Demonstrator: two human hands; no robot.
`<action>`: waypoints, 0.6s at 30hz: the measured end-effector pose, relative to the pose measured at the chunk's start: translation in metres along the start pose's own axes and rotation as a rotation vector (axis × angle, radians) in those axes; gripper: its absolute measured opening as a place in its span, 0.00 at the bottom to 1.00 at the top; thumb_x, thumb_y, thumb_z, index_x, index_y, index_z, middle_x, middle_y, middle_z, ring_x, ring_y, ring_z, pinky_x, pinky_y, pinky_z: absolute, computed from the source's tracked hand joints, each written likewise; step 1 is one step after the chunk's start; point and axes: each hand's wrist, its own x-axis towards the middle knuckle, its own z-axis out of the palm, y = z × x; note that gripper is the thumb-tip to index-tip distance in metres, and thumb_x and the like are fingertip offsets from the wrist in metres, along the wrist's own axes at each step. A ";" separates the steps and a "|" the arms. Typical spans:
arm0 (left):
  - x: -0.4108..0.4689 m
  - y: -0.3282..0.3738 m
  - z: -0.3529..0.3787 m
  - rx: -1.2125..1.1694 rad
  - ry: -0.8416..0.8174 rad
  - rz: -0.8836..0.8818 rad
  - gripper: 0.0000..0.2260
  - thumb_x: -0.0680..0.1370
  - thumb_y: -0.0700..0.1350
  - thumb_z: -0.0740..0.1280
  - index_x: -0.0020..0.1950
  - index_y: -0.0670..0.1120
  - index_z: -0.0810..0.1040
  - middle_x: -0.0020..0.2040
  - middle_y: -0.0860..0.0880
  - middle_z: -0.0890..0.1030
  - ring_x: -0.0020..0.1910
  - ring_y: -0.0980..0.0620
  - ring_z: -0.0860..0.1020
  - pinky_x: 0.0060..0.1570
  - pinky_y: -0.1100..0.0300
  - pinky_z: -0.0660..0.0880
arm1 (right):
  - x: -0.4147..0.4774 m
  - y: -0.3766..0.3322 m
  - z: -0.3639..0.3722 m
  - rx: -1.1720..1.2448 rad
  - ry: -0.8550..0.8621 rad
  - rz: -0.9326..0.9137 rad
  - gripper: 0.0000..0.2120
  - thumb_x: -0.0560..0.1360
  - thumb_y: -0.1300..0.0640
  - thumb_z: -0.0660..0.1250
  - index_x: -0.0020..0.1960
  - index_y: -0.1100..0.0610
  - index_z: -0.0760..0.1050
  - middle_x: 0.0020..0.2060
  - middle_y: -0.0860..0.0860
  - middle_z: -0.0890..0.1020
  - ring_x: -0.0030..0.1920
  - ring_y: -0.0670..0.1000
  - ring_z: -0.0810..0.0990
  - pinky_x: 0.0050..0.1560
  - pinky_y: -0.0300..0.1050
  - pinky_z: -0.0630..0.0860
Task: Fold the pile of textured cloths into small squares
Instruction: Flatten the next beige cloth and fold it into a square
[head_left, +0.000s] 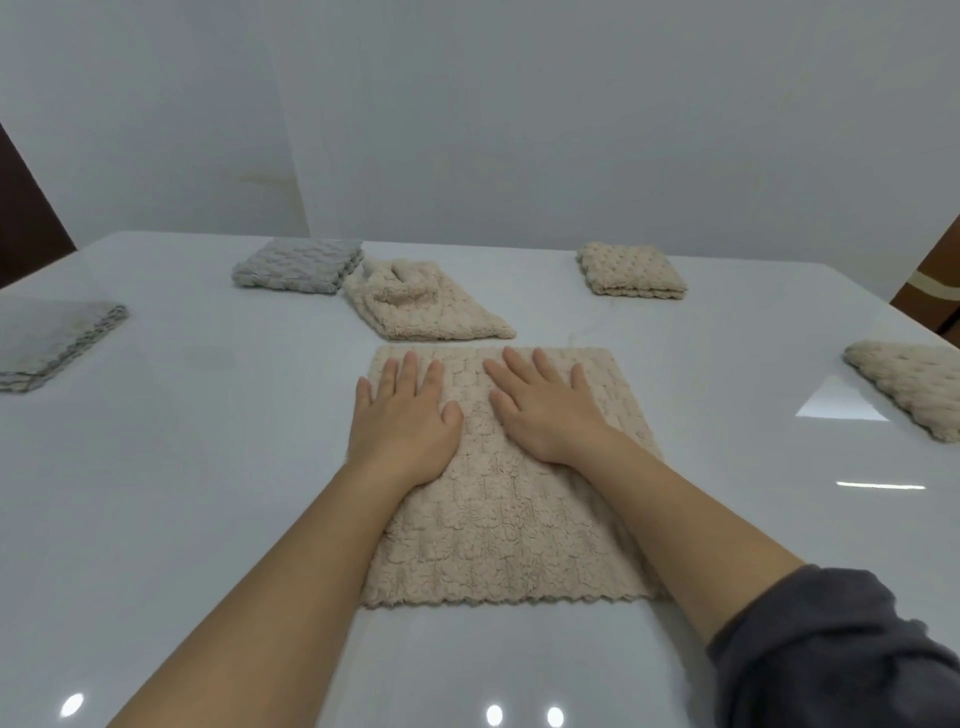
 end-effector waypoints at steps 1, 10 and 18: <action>0.000 0.000 0.000 -0.002 0.003 0.002 0.27 0.82 0.55 0.43 0.80 0.51 0.43 0.80 0.48 0.41 0.78 0.49 0.40 0.75 0.46 0.39 | -0.001 0.009 -0.001 -0.006 0.011 0.025 0.25 0.83 0.44 0.41 0.79 0.43 0.44 0.79 0.45 0.43 0.78 0.53 0.39 0.74 0.63 0.36; 0.000 0.000 0.001 0.006 0.007 0.003 0.27 0.81 0.55 0.43 0.80 0.51 0.43 0.80 0.47 0.41 0.78 0.48 0.41 0.75 0.46 0.39 | -0.030 0.033 -0.016 -0.020 0.083 0.175 0.26 0.83 0.47 0.41 0.80 0.48 0.43 0.79 0.49 0.43 0.78 0.54 0.39 0.74 0.65 0.36; 0.000 -0.001 -0.001 0.006 -0.002 0.009 0.27 0.82 0.55 0.43 0.80 0.51 0.42 0.80 0.47 0.41 0.78 0.48 0.40 0.75 0.46 0.39 | -0.053 0.007 0.003 -0.008 -0.001 0.061 0.27 0.83 0.42 0.40 0.80 0.46 0.41 0.79 0.45 0.40 0.78 0.52 0.37 0.75 0.61 0.35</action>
